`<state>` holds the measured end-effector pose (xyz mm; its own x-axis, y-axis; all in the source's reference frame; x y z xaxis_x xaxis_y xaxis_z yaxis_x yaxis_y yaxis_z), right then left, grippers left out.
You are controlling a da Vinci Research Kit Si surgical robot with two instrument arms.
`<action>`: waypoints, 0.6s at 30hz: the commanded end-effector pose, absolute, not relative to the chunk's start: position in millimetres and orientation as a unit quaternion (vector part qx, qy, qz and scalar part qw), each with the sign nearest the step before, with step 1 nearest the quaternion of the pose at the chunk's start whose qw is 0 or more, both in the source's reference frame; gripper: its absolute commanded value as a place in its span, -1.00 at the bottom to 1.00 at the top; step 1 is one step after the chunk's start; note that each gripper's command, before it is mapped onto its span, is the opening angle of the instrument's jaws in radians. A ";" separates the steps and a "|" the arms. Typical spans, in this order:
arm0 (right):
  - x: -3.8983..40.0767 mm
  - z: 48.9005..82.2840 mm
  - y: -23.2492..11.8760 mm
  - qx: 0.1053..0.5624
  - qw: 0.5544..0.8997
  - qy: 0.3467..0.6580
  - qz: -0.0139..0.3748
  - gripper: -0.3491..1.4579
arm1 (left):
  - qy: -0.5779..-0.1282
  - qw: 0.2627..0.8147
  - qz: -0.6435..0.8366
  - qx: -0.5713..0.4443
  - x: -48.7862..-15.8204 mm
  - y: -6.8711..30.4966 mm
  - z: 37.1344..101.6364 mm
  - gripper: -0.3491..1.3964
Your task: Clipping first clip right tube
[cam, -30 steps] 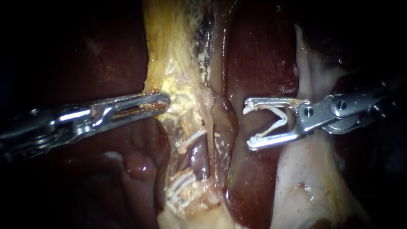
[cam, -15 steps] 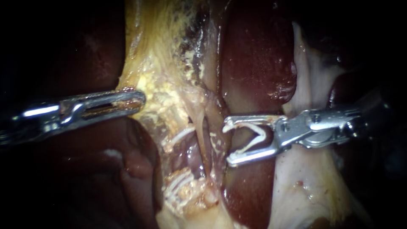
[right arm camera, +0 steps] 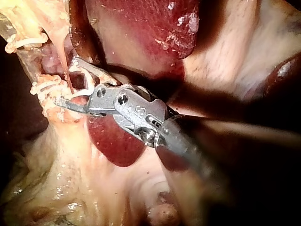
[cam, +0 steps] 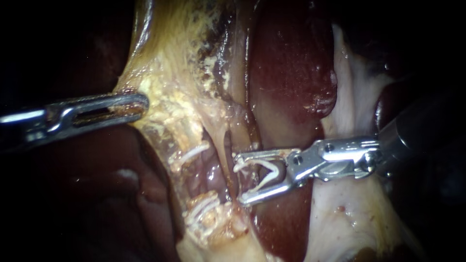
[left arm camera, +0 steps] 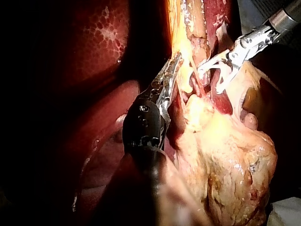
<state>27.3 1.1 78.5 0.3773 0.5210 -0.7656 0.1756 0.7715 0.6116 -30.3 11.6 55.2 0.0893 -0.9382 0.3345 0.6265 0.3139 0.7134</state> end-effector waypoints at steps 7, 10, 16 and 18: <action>29.0 79.5 0.9 0.343 0.760 0.542 0.108 0.04 | -0.390 0.710 -0.551 0.199 -30.6 11.4 55.2 -1.00; 29.4 79.2 1.0 0.370 0.746 0.543 0.105 0.02 | -0.390 0.710 -0.551 0.198 -30.6 11.4 55.3 -1.00; 29.7 78.8 0.8 0.432 0.704 0.554 0.105 -0.05 | -0.390 0.710 -0.551 0.198 -30.6 11.4 55.3 -1.00; 29.9 78.8 0.6 0.443 0.700 0.551 0.096 -0.07 | -0.390 0.710 -0.551 0.198 -30.6 11.4 55.4 -1.00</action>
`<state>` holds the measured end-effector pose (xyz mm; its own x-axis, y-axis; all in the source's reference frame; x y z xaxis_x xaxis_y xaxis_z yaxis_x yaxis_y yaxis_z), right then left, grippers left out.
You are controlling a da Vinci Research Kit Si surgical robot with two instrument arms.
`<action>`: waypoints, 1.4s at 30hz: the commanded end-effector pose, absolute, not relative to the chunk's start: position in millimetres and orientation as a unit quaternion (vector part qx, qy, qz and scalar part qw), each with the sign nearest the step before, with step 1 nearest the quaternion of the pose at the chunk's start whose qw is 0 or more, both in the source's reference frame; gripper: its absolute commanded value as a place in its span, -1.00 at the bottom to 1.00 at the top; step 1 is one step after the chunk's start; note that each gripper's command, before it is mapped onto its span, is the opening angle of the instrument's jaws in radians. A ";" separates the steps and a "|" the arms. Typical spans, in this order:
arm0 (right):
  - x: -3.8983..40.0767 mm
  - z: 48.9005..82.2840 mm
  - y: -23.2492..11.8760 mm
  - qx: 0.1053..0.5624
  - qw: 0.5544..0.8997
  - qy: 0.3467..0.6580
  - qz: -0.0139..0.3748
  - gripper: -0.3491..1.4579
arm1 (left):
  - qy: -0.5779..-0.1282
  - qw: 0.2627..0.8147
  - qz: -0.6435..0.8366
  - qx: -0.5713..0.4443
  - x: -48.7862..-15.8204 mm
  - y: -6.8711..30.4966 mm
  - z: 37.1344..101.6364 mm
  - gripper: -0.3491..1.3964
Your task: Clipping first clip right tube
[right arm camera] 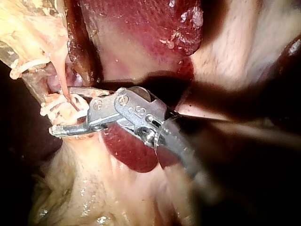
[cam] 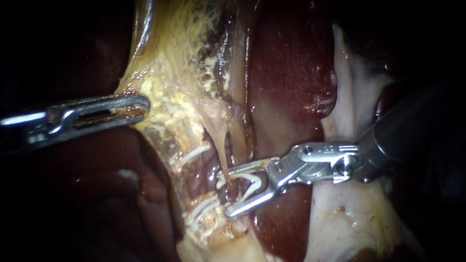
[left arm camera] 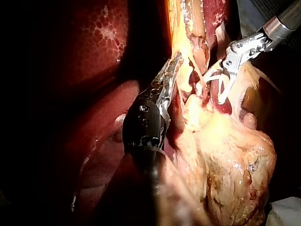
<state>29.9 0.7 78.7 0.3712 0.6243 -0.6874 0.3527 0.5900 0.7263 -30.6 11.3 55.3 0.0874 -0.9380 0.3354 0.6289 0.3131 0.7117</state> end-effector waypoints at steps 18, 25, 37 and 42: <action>31.6 81.1 -2.1 0.467 0.697 0.535 0.091 -0.14 | -0.391 0.711 -0.552 0.194 -31.0 11.0 56.1 -1.00; 31.3 81.1 -2.1 0.471 0.696 0.535 0.086 -0.53 | -0.391 0.711 -0.552 0.194 -31.0 11.0 56.1 -1.00; 30.4 82.8 -1.3 0.459 0.701 0.538 0.096 -1.00 | -0.391 0.711 -0.552 0.195 -31.1 10.9 56.0 -1.00; 30.4 82.9 -1.5 0.460 0.700 0.537 0.094 -1.00 | -0.391 0.711 -0.551 0.196 -31.2 10.8 56.1 -1.00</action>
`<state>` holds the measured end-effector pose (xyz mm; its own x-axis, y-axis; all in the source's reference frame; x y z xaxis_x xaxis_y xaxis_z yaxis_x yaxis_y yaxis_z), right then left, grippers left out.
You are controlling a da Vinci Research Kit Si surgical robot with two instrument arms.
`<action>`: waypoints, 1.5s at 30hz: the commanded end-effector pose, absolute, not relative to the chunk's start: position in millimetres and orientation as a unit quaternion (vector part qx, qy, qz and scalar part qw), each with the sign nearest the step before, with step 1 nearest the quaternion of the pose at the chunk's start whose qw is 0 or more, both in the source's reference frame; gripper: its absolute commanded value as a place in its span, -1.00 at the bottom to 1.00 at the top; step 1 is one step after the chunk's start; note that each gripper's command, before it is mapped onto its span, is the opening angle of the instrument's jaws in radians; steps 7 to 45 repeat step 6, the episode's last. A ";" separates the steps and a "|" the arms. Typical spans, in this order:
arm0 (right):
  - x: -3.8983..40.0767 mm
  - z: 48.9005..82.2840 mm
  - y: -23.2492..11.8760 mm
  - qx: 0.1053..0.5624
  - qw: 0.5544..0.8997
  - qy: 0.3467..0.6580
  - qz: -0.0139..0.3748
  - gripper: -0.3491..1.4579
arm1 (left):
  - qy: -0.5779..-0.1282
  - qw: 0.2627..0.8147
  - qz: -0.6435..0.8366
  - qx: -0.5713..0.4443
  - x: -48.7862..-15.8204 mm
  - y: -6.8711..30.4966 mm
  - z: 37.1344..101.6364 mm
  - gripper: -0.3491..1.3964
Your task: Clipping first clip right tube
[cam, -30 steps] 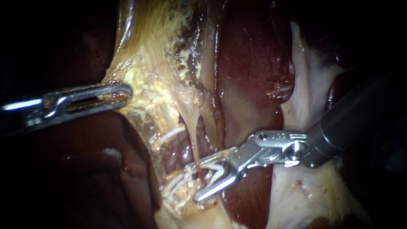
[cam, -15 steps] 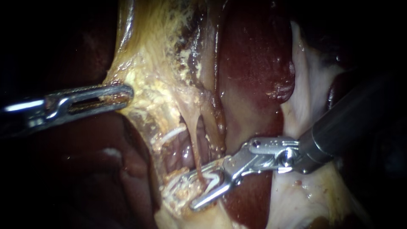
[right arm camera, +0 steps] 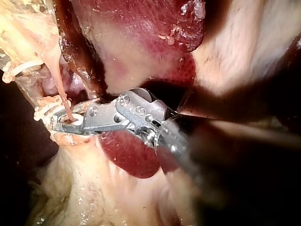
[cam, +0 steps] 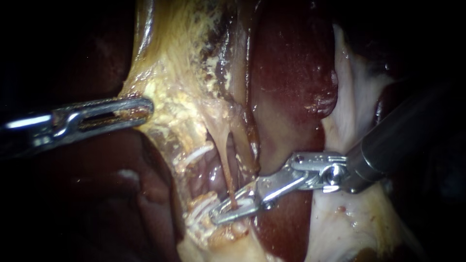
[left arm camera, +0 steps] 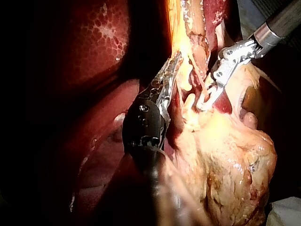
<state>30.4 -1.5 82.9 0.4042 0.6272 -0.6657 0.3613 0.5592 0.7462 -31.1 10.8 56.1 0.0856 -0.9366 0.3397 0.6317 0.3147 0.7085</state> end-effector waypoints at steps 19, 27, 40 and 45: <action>30.4 82.8 -1.4 0.460 0.700 0.537 0.095 -1.00 | -0.391 0.711 -0.551 0.196 -31.2 10.8 56.1 -1.00; 30.4 82.8 -1.4 0.460 0.700 0.537 0.095 -1.00 | -0.391 0.711 -0.551 0.196 -31.2 10.8 56.1 -1.00; 30.4 82.8 -1.4 0.460 0.700 0.537 0.095 -1.00 | -0.391 0.711 -0.551 0.196 -31.2 10.8 56.1 -1.00; 30.4 82.8 -1.4 0.460 0.700 0.537 0.095 -1.00 | -0.391 0.711 -0.551 0.196 -31.2 10.8 56.1 -1.00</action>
